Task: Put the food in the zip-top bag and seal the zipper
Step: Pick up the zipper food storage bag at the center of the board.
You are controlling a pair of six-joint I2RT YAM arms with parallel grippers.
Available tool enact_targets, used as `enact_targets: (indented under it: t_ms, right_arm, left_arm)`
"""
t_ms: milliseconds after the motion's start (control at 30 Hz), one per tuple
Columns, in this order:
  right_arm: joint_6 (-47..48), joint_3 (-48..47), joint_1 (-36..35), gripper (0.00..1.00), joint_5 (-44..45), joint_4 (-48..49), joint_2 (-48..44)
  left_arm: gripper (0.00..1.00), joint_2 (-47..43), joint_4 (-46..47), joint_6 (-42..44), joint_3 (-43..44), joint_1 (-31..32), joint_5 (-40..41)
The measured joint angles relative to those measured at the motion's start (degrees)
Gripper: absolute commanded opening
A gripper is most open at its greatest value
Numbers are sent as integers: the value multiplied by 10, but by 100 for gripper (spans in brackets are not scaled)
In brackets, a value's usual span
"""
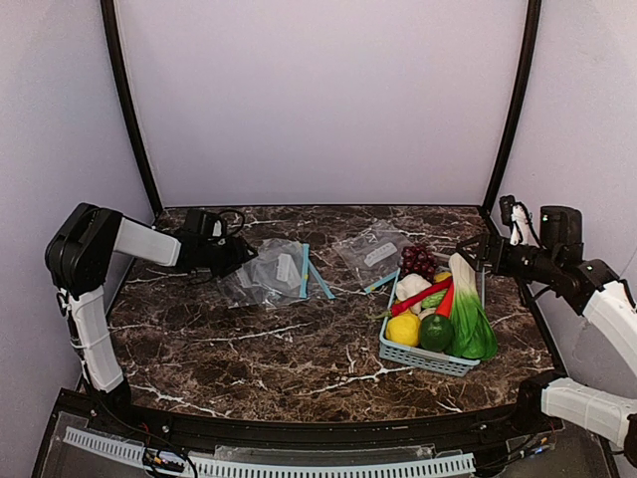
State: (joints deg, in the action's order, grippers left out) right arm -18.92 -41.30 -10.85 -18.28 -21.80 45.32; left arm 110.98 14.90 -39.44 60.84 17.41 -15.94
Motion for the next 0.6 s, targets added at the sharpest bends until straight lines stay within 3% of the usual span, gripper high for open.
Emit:
enact_targets:
  t_ms: [100,267,600]
  right_arm:
    - [2,0,0,99,1,-6,1]
    - [4,0,0,99,1,-10,1]
    - [4,0,0,99,1,-10,9]
  left_arm:
    - [66,-1,12,-13,-6,-4,-7]
    - [53,-5,13,-18,-7,-15,-12]
    - [46,-5,7,-14,2,-27,-15]
